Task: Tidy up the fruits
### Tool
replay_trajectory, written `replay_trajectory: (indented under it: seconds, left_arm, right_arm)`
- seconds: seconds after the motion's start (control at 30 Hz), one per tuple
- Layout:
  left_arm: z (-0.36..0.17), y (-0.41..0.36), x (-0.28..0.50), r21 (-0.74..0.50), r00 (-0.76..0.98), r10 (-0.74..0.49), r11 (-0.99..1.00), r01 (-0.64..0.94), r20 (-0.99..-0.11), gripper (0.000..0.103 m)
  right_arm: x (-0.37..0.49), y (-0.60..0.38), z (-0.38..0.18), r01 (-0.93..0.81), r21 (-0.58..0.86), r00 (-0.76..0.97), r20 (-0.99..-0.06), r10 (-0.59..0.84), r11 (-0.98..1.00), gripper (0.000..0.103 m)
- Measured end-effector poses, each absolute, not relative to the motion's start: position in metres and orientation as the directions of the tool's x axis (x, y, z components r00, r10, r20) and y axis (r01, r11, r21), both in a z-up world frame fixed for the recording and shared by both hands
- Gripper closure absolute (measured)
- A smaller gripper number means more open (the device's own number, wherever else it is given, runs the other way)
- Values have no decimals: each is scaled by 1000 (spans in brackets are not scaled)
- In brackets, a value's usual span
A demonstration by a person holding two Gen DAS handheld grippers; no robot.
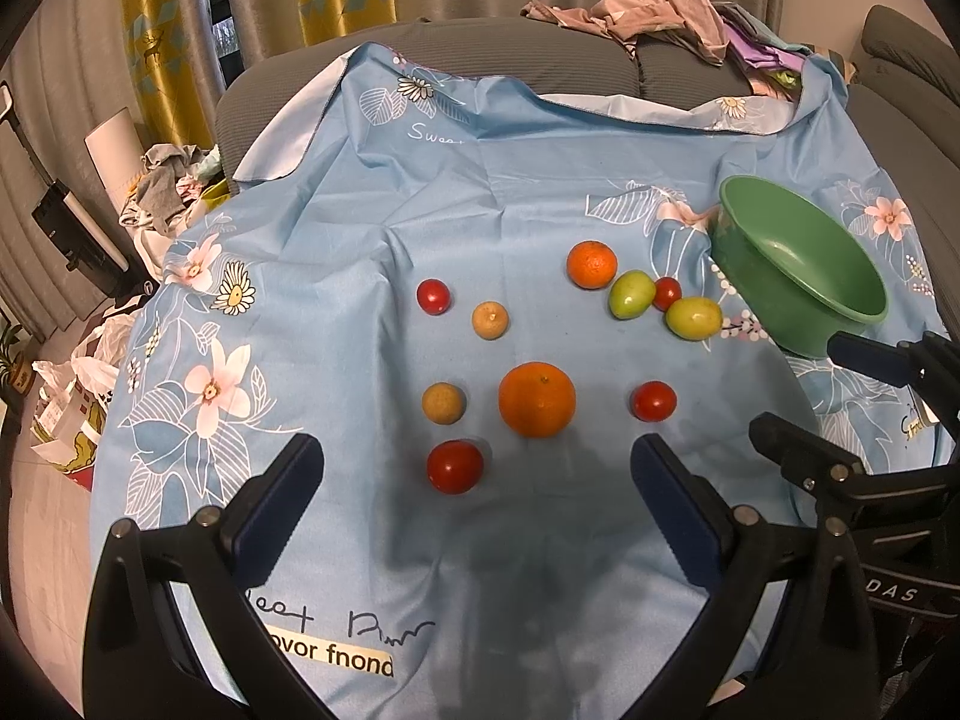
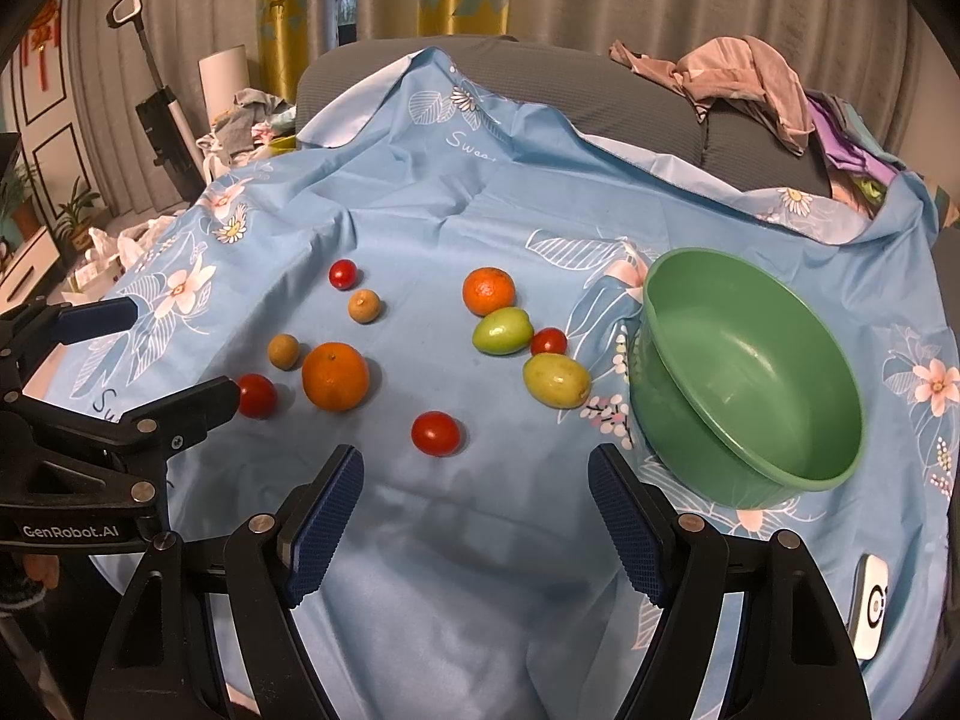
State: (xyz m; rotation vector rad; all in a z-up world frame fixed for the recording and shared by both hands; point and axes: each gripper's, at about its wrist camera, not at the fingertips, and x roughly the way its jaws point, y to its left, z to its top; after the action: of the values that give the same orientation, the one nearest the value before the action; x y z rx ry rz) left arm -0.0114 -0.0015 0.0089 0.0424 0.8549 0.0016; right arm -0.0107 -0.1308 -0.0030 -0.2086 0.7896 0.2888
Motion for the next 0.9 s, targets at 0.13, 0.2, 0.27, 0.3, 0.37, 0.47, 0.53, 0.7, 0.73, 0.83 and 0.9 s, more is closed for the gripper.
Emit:
replay_trajectory:
  seconds: [0.13, 0.2, 0.27, 0.3, 0.37, 0.47, 0.53, 0.7, 0.73, 0.83, 0.9]
  left_arm:
    - [9, -1, -11, 37, 657, 18, 999, 15, -754, 0]
    - [9, -2, -11, 37, 656, 18, 999, 15, -754, 0]
    - [9, -2, -11, 38, 655, 18, 999, 17, -755, 0]
    - [9, -2, -11, 38, 655, 18, 999, 17, -755, 0]
    - [8, -1, -11, 38, 654, 17, 999, 18, -756, 0]
    - [6, -2, -10, 41, 650, 17, 999, 21, -760, 0]
    - [5, -1, -9, 40, 647, 16, 999, 22, -763, 0]
    - [2, -2, -7, 40, 641, 15, 999, 24, -767, 0]
    - [2, -1, -7, 36, 641, 11, 999, 26, -768, 0]
    - [2, 4, -7, 1, 638, -24, 999, 39, -769, 0]
    - [2, 7, -8, -35, 640, -65, 998, 60, -766, 0]
  right_arm:
    - [-11, -131, -3, -331, -77, 668, -723, 176, 940, 25]
    - [-11, -132, -3, -331, -77, 668, -723, 176, 940, 25]
    - [-11, -132, -3, -332, -78, 668, -723, 176, 940, 25]
    - [-11, -131, -3, -332, -78, 668, -723, 176, 940, 25]
    - [-11, -132, -3, -332, -78, 668, -723, 176, 940, 25]
    - [-10, -132, -4, -331, -76, 666, -724, 176, 940, 25]
    - [-10, -132, -4, -332, -78, 666, -725, 175, 940, 25]
    - [-10, -133, -5, -333, -75, 664, -726, 177, 940, 25]
    - [-10, -133, -5, -333, -73, 664, -726, 179, 940, 25]
    - [-10, -134, -6, -330, -74, 665, -726, 176, 941, 25]
    - [-10, -140, -8, -321, -61, 667, -723, 180, 945, 25]
